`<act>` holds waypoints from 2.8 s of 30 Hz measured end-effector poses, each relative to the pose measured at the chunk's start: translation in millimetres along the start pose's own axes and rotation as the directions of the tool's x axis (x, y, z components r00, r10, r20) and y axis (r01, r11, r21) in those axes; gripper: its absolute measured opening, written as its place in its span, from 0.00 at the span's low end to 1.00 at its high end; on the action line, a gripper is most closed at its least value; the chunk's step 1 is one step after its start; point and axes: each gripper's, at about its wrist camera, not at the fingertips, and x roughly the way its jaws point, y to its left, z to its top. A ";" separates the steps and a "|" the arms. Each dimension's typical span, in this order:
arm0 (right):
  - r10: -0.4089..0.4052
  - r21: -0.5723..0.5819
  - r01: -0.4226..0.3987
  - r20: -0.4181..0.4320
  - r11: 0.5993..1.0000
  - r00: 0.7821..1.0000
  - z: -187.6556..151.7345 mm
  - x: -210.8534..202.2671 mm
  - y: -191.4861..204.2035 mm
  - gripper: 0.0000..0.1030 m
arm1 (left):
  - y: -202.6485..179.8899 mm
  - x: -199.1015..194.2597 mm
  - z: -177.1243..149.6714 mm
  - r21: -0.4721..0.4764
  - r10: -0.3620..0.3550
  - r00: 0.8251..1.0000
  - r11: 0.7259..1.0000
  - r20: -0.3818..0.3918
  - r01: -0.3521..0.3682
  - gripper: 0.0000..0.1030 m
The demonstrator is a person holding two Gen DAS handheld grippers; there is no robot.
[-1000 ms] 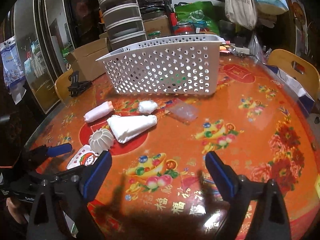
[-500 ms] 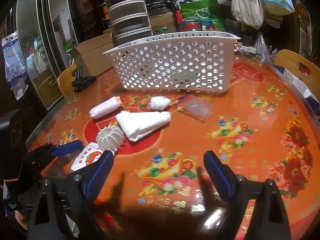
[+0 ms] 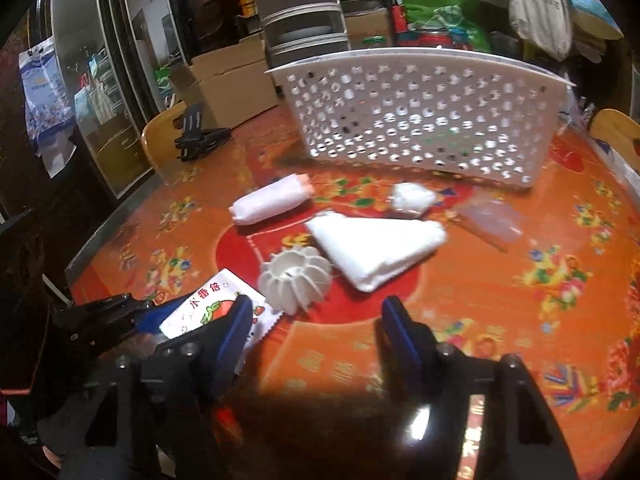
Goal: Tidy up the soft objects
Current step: 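Grasp the white snack packet with the left tool while the right tool grasps the white ribbed cup, then carry the packet and ribbed cup over the basket with both tools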
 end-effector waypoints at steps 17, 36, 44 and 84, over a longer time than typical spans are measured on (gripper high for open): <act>-0.006 -0.042 0.006 -0.004 0.999 1.000 4.7 12.4 10.2 0.41 | 4.3 -3.0 -2.7 -0.004 -0.001 1.000 1.000 0.007 0.001 0.19; -0.011 -0.004 0.012 0.093 1.000 0.996 3.1 -35.7 -20.1 0.41 | -7.2 -16.5 10.7 0.022 -0.003 0.999 1.000 0.047 0.002 0.08; -0.019 0.018 0.017 0.123 1.000 0.992 1.5 -52.5 -34.4 0.41 | -13.8 -25.1 22.5 0.043 -0.003 0.997 0.999 0.078 0.000 0.05; -0.165 -0.008 0.171 0.225 0.985 0.960 130.4 -114.5 -91.9 0.40 | -17.7 -47.8 228.5 0.104 0.000 0.970 0.994 0.244 -0.026 0.05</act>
